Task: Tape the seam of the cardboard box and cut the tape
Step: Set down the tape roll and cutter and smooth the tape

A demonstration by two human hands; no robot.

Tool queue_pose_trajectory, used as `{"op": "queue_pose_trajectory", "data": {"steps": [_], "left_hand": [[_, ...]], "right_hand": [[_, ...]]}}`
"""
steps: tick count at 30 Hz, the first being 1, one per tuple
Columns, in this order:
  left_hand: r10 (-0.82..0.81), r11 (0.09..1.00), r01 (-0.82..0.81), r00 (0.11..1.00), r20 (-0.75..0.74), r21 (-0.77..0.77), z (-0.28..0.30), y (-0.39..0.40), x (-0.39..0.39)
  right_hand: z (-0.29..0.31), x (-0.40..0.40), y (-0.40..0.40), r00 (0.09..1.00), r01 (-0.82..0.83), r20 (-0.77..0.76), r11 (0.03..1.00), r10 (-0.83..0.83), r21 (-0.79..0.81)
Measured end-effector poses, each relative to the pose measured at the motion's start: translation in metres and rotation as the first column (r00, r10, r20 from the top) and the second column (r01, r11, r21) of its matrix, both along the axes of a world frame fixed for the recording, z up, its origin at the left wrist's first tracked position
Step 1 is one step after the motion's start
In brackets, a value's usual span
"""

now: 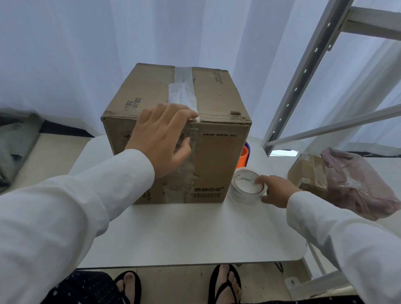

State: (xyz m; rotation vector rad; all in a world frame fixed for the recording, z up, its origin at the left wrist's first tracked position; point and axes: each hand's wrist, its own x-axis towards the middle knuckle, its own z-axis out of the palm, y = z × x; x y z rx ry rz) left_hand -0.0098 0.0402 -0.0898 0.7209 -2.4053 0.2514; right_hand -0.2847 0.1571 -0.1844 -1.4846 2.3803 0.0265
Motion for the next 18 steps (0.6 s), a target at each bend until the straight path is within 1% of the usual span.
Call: {"op": "queue_pose_trajectory", "data": {"steps": [2, 4, 5, 7, 8, 9, 10, 12, 15, 18], "left_hand": [[0.001, 1.000, -0.001, 1.000, -0.005, 0.000, 0.000, 0.000, 0.000], [-0.008, 1.000, 0.008, 1.000, -0.018, -0.003, 0.000, -0.001, 0.000], [-0.015, 1.000, 0.015, 1.000, -0.025, -0.007, -0.001, -0.001, -0.001], [-0.024, 1.000, 0.023, 0.999, -0.034, -0.015, -0.002, -0.002, -0.001], [-0.024, 1.000, 0.024, 0.999, -0.039, -0.017, -0.002, -0.002, -0.001], [-0.023, 1.000, 0.022, 0.999, -0.042, -0.016, -0.002, -0.003, -0.001], [-0.022, 1.000, 0.021, 0.999, -0.043, -0.015, -0.003, -0.003, -0.001], [-0.019, 1.000, 0.018, 0.999, -0.045, -0.015, -0.003, -0.003, -0.001], [-0.015, 1.000, 0.014, 0.999, -0.046, -0.019, -0.004, -0.003, -0.002], [-0.010, 1.000, 0.009, 0.999, -0.053, -0.023, -0.005, -0.003, -0.002]], "right_hand": [[0.006, -0.003, 0.007, 0.995, 0.061, 0.085, 0.994, -0.053, -0.086], [0.007, -0.008, 0.018, 0.973, 0.189, 0.163, 0.968, -0.162, -0.166], [0.006, -0.011, 0.023, 0.949, 0.266, 0.222, 0.948, -0.226, -0.173], [0.000, -0.015, 0.035, 0.885, 0.385, 0.321, 0.918, -0.338, -0.096], [-0.004, -0.016, 0.040, 0.873, 0.399, 0.324, 0.916, -0.364, -0.048], [-0.007, -0.017, 0.044, 0.881, 0.390, 0.301, 0.920, -0.366, -0.023], [-0.009, -0.018, 0.046, 0.898, 0.374, 0.261, 0.927, -0.353, -0.035], [-0.012, -0.019, 0.048, 0.919, 0.359, 0.215, 0.926, -0.329, -0.116], [-0.016, -0.020, 0.047, 0.901, 0.389, 0.288, 0.898, -0.325, -0.206], [-0.022, -0.019, 0.044, 0.872, 0.432, 0.339, 0.880, -0.353, -0.197]]}}
